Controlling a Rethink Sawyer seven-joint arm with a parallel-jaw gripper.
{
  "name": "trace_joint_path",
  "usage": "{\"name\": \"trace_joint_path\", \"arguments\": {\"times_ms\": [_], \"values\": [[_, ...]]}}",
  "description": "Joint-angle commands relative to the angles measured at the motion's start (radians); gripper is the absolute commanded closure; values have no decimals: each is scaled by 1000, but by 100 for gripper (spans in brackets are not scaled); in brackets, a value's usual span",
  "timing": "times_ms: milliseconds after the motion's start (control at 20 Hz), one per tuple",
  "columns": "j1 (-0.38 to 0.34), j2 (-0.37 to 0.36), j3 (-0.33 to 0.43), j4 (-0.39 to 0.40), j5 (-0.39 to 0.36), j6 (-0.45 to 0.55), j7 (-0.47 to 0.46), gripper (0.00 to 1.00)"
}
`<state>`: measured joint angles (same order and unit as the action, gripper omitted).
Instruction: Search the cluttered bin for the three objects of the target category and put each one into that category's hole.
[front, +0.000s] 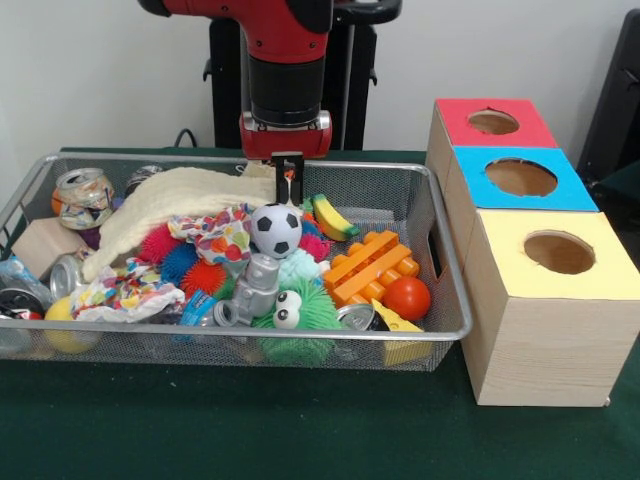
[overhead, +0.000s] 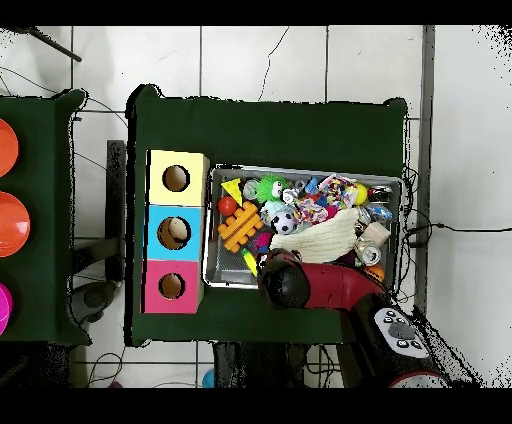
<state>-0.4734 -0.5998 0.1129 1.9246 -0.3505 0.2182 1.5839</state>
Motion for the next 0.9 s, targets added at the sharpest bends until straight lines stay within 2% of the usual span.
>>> {"name": "trace_joint_path", "arguments": {"times_ms": [50, 250, 650, 800, 900], "values": [[-20, 50, 2, -83, -18, 15, 85, 100], [-29, 50, 9, -77, -17, -33, 102, 100], [-23, 47, 6, -85, -15, -18, 98, 100], [-27, -7, 21, -85, 7, 68, 74, 100], [-24, -69, 31, -98, 38, 178, 46, 100]]}}
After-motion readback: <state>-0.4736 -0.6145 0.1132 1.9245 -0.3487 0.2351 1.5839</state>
